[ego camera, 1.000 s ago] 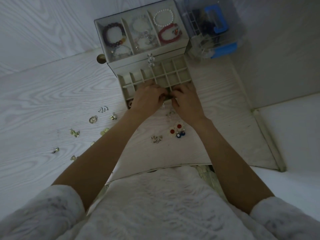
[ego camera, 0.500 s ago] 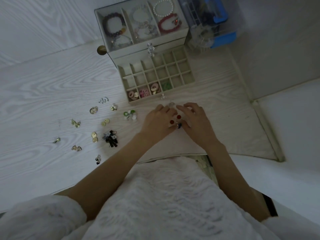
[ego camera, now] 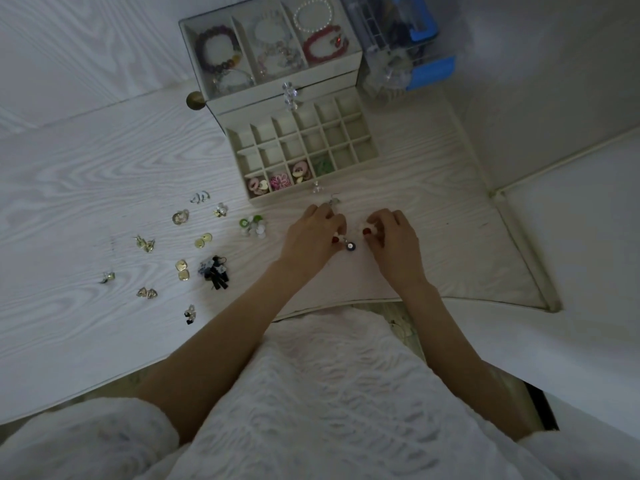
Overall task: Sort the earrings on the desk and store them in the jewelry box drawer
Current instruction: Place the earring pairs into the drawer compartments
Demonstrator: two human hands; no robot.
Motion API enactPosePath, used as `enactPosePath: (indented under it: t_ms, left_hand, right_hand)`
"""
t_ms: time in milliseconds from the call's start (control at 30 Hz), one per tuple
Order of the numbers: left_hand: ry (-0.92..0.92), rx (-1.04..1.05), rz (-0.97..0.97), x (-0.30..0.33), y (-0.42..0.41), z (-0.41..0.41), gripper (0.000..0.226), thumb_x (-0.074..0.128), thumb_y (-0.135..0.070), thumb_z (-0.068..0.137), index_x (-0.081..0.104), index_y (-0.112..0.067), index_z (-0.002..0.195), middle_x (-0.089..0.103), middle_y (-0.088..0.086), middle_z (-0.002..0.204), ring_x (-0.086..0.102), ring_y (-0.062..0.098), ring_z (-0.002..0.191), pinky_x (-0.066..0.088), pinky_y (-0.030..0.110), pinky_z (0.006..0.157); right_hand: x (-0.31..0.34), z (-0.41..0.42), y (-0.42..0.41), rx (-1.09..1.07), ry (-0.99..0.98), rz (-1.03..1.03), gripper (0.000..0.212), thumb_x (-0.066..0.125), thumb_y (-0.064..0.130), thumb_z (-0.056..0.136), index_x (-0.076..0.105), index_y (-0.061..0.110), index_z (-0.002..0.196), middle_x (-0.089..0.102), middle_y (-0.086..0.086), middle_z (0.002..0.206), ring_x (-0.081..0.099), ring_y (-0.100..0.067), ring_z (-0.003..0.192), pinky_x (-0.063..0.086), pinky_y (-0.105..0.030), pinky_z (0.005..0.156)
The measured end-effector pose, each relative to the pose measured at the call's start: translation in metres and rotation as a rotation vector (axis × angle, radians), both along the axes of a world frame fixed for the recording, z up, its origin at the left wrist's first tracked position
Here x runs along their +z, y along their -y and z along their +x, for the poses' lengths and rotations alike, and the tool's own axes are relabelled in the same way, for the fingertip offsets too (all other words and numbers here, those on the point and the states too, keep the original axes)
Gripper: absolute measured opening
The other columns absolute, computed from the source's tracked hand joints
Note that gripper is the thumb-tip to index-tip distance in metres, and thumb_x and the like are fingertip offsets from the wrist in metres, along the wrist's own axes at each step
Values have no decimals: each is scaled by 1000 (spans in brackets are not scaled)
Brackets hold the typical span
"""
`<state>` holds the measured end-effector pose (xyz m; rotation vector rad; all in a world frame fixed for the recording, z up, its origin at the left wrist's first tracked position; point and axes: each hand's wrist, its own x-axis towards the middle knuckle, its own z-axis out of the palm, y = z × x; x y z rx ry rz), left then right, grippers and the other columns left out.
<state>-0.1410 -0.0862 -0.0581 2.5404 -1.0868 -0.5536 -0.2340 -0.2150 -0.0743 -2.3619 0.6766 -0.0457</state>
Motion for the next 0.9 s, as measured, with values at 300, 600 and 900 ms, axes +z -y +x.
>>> enactPosePath:
  t_ms: [300, 600, 900]
  left_hand:
    - [-207, 84, -224, 9, -10, 6, 9, 64, -22, 85, 60, -16, 91, 70, -4, 99, 63, 15, 87, 50, 31, 73]
    - [-483, 314, -473, 14, -22, 21, 11, 62, -12, 87, 51, -15, 85, 68, -7, 94, 64, 3, 93, 51, 20, 84]
    - [-261, 316, -435, 23, -7, 57, 7, 59, -12, 88, 52, -12, 88, 61, -1, 79, 56, 5, 68, 41, 6, 60]
  right_hand:
    - [9, 15, 7, -68, 170, 155, 9, 61, 11, 87, 56, 11, 95, 60, -8, 85, 60, -20, 69, 54, -41, 65]
    - [33, 113, 28, -31, 297, 87, 13, 57, 14, 90, 55, 9, 102, 66, -5, 83, 62, -16, 72, 46, -25, 65]
    - [20, 119, 37, 246, 34, -370, 22, 57, 20, 88, 63, 4, 102, 61, -15, 104, 47, -33, 101, 40, -37, 78]
